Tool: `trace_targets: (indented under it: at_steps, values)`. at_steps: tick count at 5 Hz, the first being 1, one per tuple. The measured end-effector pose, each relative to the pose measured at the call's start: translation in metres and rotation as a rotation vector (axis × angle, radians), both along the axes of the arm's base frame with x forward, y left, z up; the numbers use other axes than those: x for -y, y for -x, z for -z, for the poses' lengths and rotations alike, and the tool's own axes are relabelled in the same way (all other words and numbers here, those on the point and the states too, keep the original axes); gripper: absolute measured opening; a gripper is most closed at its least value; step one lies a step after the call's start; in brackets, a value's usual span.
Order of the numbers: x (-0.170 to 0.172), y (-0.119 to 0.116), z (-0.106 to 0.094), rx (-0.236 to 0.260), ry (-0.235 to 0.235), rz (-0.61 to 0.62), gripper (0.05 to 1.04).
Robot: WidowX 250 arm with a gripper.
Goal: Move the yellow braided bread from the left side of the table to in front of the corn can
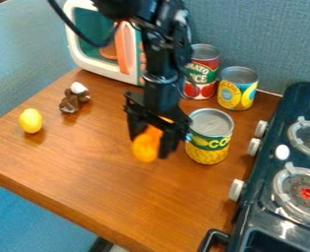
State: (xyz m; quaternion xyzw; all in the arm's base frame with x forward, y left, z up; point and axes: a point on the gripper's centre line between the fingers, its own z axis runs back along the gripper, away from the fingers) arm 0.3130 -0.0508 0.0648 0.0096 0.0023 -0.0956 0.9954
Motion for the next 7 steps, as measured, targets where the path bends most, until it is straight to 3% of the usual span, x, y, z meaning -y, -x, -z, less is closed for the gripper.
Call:
trace_targets:
  at_steps: [1,2,3,4,5,7]
  values:
    - [0.017,0.008,0.014,-0.066,0.011,0.021,0.828]
    - [0.026,0.015,0.021,-0.114,-0.006,0.019,0.828]
    - [0.030,0.025,0.041,-0.204,-0.047,0.035,0.828]
    - [0.032,0.029,0.050,-0.250,-0.060,0.048,0.827]
    - [0.033,0.029,0.053,-0.260,-0.051,0.055,0.827]
    - [0.032,0.035,0.049,-0.225,0.018,0.069,1.003]
